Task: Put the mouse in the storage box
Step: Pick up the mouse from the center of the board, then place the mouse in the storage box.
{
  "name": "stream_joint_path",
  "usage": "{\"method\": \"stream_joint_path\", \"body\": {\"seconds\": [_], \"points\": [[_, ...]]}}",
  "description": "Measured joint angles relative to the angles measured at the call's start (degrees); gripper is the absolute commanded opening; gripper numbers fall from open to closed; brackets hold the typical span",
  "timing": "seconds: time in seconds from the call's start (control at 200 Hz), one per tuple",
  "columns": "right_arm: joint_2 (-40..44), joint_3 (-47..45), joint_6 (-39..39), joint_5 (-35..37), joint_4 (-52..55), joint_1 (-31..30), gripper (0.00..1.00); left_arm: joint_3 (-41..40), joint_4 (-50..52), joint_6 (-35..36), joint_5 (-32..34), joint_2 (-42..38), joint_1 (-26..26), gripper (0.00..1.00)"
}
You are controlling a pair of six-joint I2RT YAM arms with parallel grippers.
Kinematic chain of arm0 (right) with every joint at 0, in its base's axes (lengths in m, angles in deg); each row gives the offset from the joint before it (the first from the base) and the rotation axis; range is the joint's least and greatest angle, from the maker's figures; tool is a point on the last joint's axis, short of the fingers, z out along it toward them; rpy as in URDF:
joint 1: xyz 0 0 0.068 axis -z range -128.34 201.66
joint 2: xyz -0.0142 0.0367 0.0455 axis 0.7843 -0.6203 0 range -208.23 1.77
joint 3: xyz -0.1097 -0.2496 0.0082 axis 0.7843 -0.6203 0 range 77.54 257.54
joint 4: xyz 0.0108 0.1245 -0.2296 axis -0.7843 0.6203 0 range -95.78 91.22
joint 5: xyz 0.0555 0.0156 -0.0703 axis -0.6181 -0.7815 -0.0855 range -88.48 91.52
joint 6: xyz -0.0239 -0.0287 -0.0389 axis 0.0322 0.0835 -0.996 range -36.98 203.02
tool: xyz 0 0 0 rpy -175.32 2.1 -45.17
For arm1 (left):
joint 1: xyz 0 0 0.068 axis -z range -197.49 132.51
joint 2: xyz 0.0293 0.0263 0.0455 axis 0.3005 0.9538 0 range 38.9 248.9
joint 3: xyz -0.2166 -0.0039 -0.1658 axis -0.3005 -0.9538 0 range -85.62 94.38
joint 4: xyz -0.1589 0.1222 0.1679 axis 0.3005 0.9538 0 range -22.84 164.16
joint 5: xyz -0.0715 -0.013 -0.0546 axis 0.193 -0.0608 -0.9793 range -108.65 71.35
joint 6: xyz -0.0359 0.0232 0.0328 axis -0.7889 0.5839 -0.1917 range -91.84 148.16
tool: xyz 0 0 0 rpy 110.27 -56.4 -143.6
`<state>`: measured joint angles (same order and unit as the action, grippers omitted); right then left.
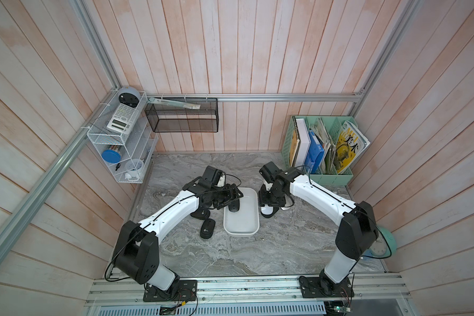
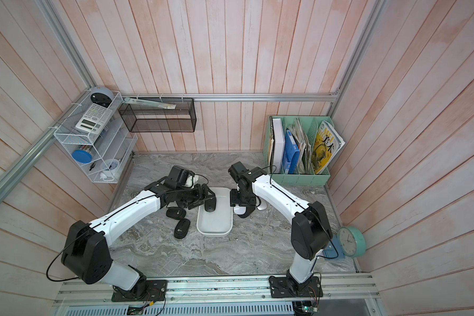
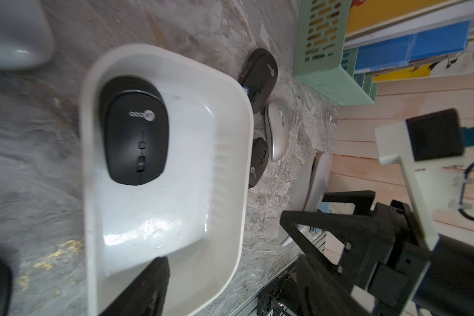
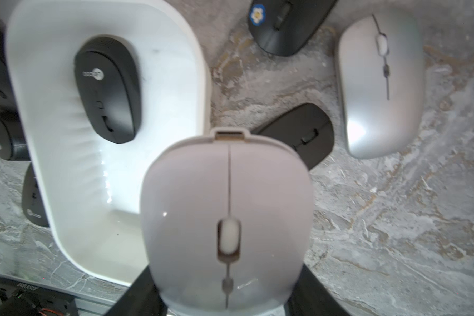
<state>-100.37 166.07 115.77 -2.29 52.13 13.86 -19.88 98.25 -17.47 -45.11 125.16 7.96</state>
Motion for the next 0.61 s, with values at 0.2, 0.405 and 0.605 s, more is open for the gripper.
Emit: {"method": "stream_joint_path", "body": {"seconds": [0.2,0.405,0.605], "points": [[-10.5,12.9,-0.8,-0.8,1.8,-2.6,0.53,-3.6,5.2,4.0,-1.2,-2.2,-9.6,0.79],[-20.9,24.2,-2.8,-0.8,5.2,-3.2,0.53,-7.9,9.6,7.0,-1.4,-7.6,-13.6,0.79],[-24.9,26.0,-3.9,-0.6,7.3,-3.2,0.53,-9.3,12.8,8.7,-0.5,-9.8,-14.6,0.79]]}}
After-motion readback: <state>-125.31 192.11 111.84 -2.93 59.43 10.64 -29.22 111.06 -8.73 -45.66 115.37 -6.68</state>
